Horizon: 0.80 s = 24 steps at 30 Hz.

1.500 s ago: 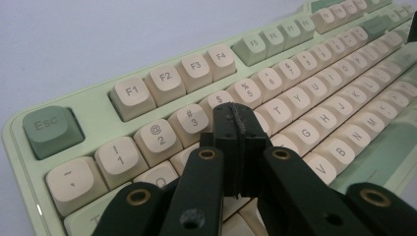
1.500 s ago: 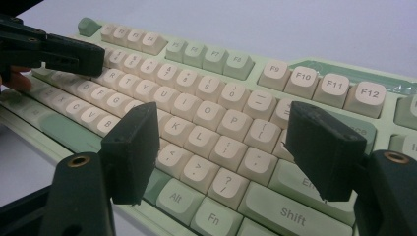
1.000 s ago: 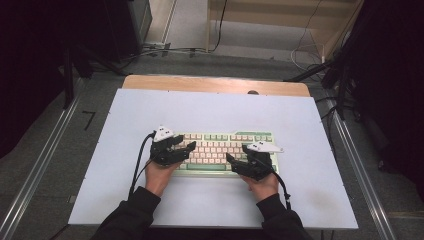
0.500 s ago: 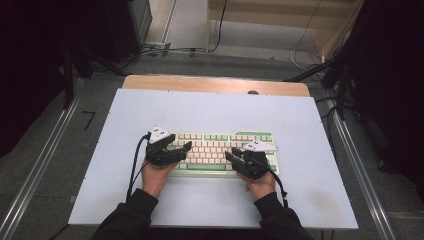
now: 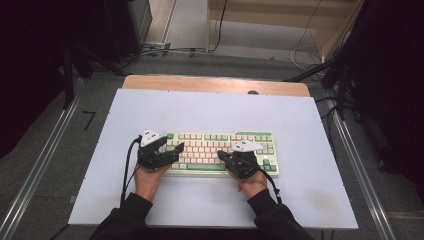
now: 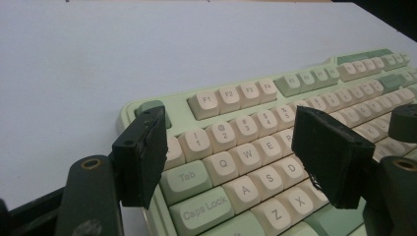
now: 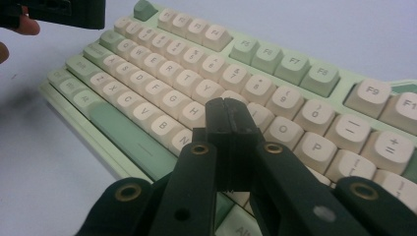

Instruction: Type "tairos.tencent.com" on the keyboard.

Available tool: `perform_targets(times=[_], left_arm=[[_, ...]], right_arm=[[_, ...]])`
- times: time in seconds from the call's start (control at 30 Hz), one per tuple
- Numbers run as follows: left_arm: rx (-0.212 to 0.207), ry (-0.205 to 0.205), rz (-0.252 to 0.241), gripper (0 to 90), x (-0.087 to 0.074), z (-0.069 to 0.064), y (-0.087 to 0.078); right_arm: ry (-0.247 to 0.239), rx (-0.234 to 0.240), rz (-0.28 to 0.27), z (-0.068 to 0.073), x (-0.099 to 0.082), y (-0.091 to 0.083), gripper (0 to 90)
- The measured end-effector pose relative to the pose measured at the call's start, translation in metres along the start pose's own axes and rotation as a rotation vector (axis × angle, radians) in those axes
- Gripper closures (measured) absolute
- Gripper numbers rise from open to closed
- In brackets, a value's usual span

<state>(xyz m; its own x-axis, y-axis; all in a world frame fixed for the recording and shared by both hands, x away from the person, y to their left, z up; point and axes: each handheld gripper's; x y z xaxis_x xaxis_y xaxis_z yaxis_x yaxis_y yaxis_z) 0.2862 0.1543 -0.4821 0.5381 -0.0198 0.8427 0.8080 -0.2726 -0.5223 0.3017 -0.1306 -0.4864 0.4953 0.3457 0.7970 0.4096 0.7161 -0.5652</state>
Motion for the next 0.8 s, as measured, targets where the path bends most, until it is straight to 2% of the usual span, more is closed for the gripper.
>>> perform_targets(times=[0.43,0.8], left_arm=[[0.005,-0.004,0.004,30.0,-0.002,0.002,-0.003],[0.003,-0.004,0.004,30.0,-0.003,0.003,-0.004]], right_arm=[[-0.029,0.042,0.033,0.007,0.000,0.012,87.8],[-0.034,0.049,0.048,0.009,0.000,0.016,87.7]])
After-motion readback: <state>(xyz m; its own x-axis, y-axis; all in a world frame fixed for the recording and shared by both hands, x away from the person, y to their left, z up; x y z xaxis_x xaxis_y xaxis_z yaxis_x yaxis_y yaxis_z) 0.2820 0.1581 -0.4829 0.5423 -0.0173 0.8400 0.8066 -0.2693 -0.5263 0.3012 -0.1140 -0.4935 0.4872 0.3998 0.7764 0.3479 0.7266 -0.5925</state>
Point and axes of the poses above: each handheld gripper's, and its own axes: y roughly forward along the jaws, x roughly out of its top, z roughly to its left, and after that the axes turned 9 degrees about x, right-handed
